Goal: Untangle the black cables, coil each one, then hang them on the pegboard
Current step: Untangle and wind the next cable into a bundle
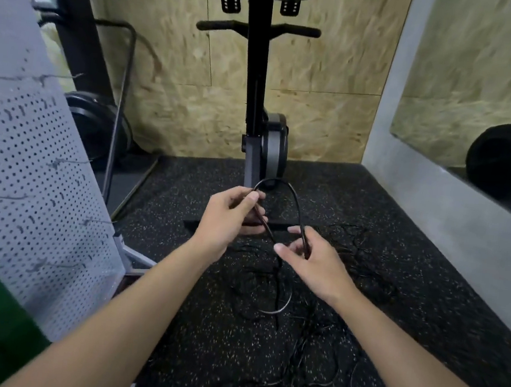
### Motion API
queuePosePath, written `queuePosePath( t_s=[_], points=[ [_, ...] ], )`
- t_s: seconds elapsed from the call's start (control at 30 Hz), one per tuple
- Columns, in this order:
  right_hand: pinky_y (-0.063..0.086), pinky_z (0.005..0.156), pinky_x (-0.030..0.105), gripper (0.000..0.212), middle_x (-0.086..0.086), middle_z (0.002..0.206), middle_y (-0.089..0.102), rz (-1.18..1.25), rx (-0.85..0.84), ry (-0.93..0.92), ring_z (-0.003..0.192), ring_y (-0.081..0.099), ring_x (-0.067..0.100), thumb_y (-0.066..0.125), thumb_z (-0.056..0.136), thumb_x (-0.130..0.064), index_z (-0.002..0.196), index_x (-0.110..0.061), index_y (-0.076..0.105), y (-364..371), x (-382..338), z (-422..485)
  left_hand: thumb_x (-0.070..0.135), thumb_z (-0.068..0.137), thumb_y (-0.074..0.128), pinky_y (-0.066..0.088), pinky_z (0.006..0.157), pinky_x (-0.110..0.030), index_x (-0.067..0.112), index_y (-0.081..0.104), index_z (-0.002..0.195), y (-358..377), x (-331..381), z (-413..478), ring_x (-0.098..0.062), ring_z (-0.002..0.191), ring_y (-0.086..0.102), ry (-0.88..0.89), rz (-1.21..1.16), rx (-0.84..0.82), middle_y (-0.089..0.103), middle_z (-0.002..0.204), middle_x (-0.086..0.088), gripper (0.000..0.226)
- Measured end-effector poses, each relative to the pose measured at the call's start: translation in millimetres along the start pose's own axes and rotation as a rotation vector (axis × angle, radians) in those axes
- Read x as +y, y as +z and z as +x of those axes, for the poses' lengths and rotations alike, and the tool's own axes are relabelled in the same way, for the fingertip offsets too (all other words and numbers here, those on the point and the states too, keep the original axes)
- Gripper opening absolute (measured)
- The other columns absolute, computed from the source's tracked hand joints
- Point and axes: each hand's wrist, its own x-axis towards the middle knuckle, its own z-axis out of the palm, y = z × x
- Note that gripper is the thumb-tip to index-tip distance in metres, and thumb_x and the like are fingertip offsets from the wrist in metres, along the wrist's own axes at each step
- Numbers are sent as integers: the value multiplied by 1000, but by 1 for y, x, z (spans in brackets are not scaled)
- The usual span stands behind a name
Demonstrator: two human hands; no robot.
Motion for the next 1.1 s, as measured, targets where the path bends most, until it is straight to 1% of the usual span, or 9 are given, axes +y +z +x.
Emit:
queuePosePath(
  t_s=[0.1, 0.2, 0.3, 0.47, 0.57, 0.67, 0.77, 0.93, 1.1],
  points=[
    [50, 76, 23, 31, -10, 102, 74, 77, -77, -33, 81, 68, -2, 78, 91, -41, 120, -33, 68, 2, 7, 13, 19, 108, 56, 64, 74, -39, 6, 73, 112, 2, -5, 5, -25, 87, 75, -5, -71, 0, 69, 91, -10, 21],
    [43, 50, 28, 12, -4, 73, 67, 141, -108, -13, 50, 53, 8, 76, 95, -30, 105, -24, 73, 6, 13, 26, 19, 107, 57, 64, 78, -40, 4, 72, 115, 2, -13, 10, -28, 93, 75, -6, -140, -7, 68, 95, -12, 23],
    [37, 44, 27, 6, 1, 67, 62, 263, -72, 6, 52, 44, 14, 70, 99, -18, 100, -13, 73, 5, 16, 36, 27, 110, 52, 62, 89, -41, 8, 70, 123, 2, -25, 16, -28, 103, 75, -76, -163, -69, 73, 105, -12, 29],
    [39, 44, 20, 9, -5, 68, 67, 365, -53, 1, 55, 48, 8, 66, 101, -12, 102, -9, 74, -4, 15, 39, 15, 108, 49, 47, 112, -31, 20, 68, 132, 6, -67, 18, -10, 122, 66, -178, 380, -489, 74, 124, 8, 31],
    [53, 57, 36, 8, 0, 80, 73, 374, -63, 25, 62, 52, 12, 68, 100, -15, 102, -9, 74, -7, 20, 35, 17, 109, 53, 49, 105, -21, 16, 73, 126, 11, -76, 17, -6, 115, 68, -160, 495, -620, 76, 120, 7, 26],
    [49, 52, 27, 8, -1, 79, 74, 302, -4, 59, 60, 52, 12, 69, 100, -16, 101, -10, 74, -15, 26, 32, 21, 107, 59, 48, 91, -13, 16, 76, 116, 7, -73, 18, 3, 97, 67, -60, 652, -632, 77, 108, 8, 20],
    [42, 44, 24, 4, 2, 80, 75, 247, 43, 88, 56, 50, 16, 73, 97, -16, 98, -12, 73, -22, 32, 30, 30, 104, 64, 49, 89, -21, 27, 75, 106, -1, -76, 16, 1, 97, 66, 30, 828, -558, 75, 102, 16, 13],
    [43, 49, 28, 13, 0, 74, 68, 111, 86, 180, 50, 49, 14, 77, 95, -26, 98, -14, 72, -37, 41, 27, 19, 108, 55, 51, 80, -22, 26, 65, 106, -26, -75, 12, -5, 93, 66, 53, 777, -295, 70, 100, 10, 12],
    [46, 51, 26, 13, -5, 78, 75, 135, 22, 167, 58, 51, 16, 73, 98, -24, 104, -13, 71, -38, 40, 22, -15, 83, 42, 49, 107, -29, 35, 79, 97, -56, -86, 14, -14, 125, 62, -95, 1139, -533, 71, 129, 6, 64]
  ],
)
